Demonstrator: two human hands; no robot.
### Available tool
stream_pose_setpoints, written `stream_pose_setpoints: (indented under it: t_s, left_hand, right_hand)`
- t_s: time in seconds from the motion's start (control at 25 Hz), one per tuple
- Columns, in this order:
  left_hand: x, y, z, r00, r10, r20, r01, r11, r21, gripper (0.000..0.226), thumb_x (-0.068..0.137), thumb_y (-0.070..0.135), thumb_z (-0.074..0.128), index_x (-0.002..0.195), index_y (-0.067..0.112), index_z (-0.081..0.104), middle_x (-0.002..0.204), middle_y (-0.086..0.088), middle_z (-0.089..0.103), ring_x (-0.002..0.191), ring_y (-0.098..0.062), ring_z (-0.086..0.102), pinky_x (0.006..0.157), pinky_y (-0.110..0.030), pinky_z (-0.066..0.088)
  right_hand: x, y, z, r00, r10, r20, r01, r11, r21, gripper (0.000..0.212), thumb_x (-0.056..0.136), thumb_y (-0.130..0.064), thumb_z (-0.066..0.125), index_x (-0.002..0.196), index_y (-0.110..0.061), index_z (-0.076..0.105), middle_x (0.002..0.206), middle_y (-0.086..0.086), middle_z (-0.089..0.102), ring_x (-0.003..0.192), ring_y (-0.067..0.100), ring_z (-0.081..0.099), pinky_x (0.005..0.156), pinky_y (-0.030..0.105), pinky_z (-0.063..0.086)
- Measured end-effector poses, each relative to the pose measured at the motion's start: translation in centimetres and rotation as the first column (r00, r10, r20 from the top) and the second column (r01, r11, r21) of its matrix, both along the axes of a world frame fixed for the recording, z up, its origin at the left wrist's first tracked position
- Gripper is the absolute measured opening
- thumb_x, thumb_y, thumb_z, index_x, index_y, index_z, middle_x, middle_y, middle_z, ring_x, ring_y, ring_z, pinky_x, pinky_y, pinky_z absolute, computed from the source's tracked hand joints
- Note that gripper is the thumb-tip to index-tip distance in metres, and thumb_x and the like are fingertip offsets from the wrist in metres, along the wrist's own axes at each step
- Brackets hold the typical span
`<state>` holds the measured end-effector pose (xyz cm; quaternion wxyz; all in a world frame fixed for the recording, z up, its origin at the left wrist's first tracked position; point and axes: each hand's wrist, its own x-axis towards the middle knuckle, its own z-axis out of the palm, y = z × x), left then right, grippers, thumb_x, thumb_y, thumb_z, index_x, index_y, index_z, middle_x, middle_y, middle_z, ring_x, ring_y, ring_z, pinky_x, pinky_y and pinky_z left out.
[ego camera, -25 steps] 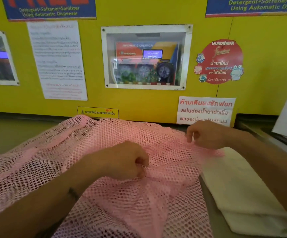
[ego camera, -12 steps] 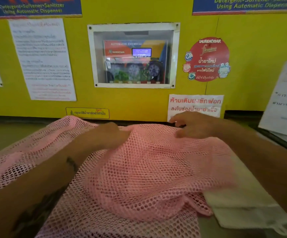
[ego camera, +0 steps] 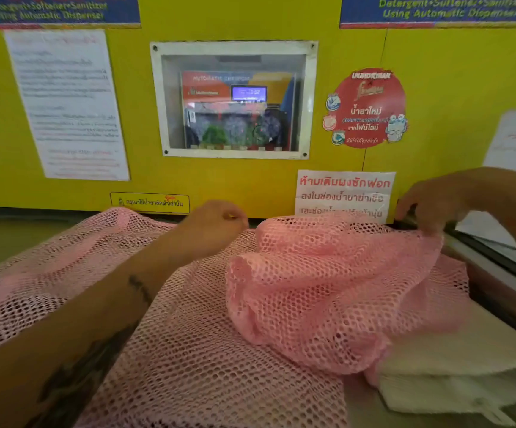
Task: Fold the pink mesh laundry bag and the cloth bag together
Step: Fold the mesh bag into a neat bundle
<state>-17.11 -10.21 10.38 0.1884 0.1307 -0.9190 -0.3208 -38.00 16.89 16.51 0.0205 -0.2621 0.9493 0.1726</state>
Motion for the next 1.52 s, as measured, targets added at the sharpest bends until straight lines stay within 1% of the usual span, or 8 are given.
stream_pose_setpoints:
  t_s: [0.12, 0.24, 0.48, 0.68, 0.92, 1.08, 1.4, 1.52]
  left_hand:
    - [-0.5, 2.8, -1.4, 0.916, -0.156, 0.37, 0.199, 0.977, -0.08, 0.051, 0.091, 0.059, 0.045, 0.135, 0.032, 0.051, 0.127, 0.011, 0.057, 0.106, -0.011, 0.055, 0.086, -0.03, 0.044]
    - [-1.1, 5.7, -1.9, 0.891, -0.306, 0.336, 0.341, 0.939, -0.049, 0.071, 0.086, 0.06, 0.05, 0.148, 0.044, 0.02, 0.139, 0.012, 0.048, 0.118, -0.013, 0.052, 0.098, -0.031, 0.041]
    - [0.1, 4.9, 0.5, 0.947, -0.319, 0.024, 0.318, 0.947, 0.041, 0.061, 0.092, 0.028, 0.061, 0.138, 0.056, 0.033, 0.135, 0.027, 0.05, 0.112, 0.004, 0.054, 0.099, -0.032, 0.049]
    - [6.1, -2.0, 7.4, 0.958, 0.032, -0.286, -0.044, 0.998, -0.036, 0.058, 0.087, 0.017, 0.069, 0.131, 0.051, 0.049, 0.109, -0.011, 0.069, 0.091, -0.032, 0.069, 0.076, -0.042, 0.057]
    - [11.3, -8.3, 4.3, 0.959, 0.233, 0.161, -0.226, 0.972, -0.059, 0.077, 0.075, 0.056, 0.069, 0.142, 0.054, 0.031, 0.14, -0.004, 0.056, 0.124, -0.025, 0.055, 0.106, -0.043, 0.042]
    - [13.3, -10.2, 0.1, 0.862, 0.322, 0.391, -0.273, 0.946, -0.177, 0.108, 0.071, 0.053, 0.07, 0.154, 0.034, 0.003, 0.135, 0.005, 0.062, 0.125, -0.017, 0.055, 0.112, -0.039, 0.035]
    - [14.5, -9.8, -3.5, 0.876, 0.246, 0.415, -0.149, 0.956, -0.252, 0.074, 0.084, 0.019, 0.054, 0.149, 0.038, 0.023, 0.136, 0.006, 0.058, 0.121, -0.018, 0.053, 0.106, -0.044, 0.042]
    - [14.6, -10.4, -3.8, 0.918, 0.249, 0.309, -0.153, 0.941, -0.301, 0.06, 0.085, 0.018, 0.052, 0.139, 0.038, 0.04, 0.106, 0.013, 0.065, 0.102, -0.015, 0.06, 0.096, -0.043, 0.048]
  right_hand:
    - [0.3, -0.9, 0.9, 0.988, 0.149, -0.042, -0.152, 0.883, -0.444, 0.032, 0.09, -0.013, 0.052, 0.118, -0.025, 0.063, 0.12, -0.005, 0.054, 0.105, 0.023, 0.058, 0.087, 0.032, 0.046]
    - [3.7, -4.4, 0.2, 0.945, 0.328, 0.002, -0.22, 0.638, -0.738, 0.033, 0.094, -0.011, 0.054, 0.125, -0.021, 0.06, 0.12, 0.003, 0.064, 0.1, 0.026, 0.064, 0.083, 0.037, 0.05]
    - [4.5, -7.4, -2.5, 0.895, 0.363, 0.26, -0.164, 0.809, -0.564, 0.054, 0.089, -0.012, 0.055, 0.14, -0.027, 0.046, 0.148, 0.003, 0.046, 0.121, 0.02, 0.052, 0.092, 0.034, 0.045]
    - [5.1, -8.5, -1.3, 0.919, 0.314, 0.237, -0.234, 0.92, -0.313, 0.053, 0.084, -0.007, 0.058, 0.134, -0.025, 0.055, 0.141, 0.002, 0.051, 0.117, 0.017, 0.049, 0.1, 0.034, 0.04]
    - [6.9, -15.2, -0.3, 0.866, 0.495, 0.075, -0.376, 0.741, -0.556, 0.046, 0.088, -0.013, 0.059, 0.133, -0.02, 0.056, 0.119, 0.001, 0.049, 0.104, 0.019, 0.049, 0.069, 0.025, 0.041]
    - [9.7, -21.9, -1.3, 0.774, 0.633, 0.028, -0.517, 0.656, -0.55, 0.039, 0.092, -0.01, 0.048, 0.127, -0.021, 0.06, 0.134, 0.006, 0.054, 0.118, 0.025, 0.05, 0.084, 0.03, 0.039]
    - [12.2, -28.3, -6.9, 0.729, 0.667, 0.154, -0.465, 0.648, -0.603, 0.037, 0.091, -0.003, 0.052, 0.121, -0.017, 0.068, 0.127, 0.003, 0.065, 0.109, 0.022, 0.062, 0.092, 0.036, 0.052]
    - [13.3, -28.8, -7.9, 0.652, 0.7, 0.291, -0.456, 0.669, -0.588, 0.04, 0.089, -0.007, 0.055, 0.125, -0.022, 0.065, 0.112, -0.007, 0.06, 0.103, 0.017, 0.06, 0.089, 0.033, 0.051]
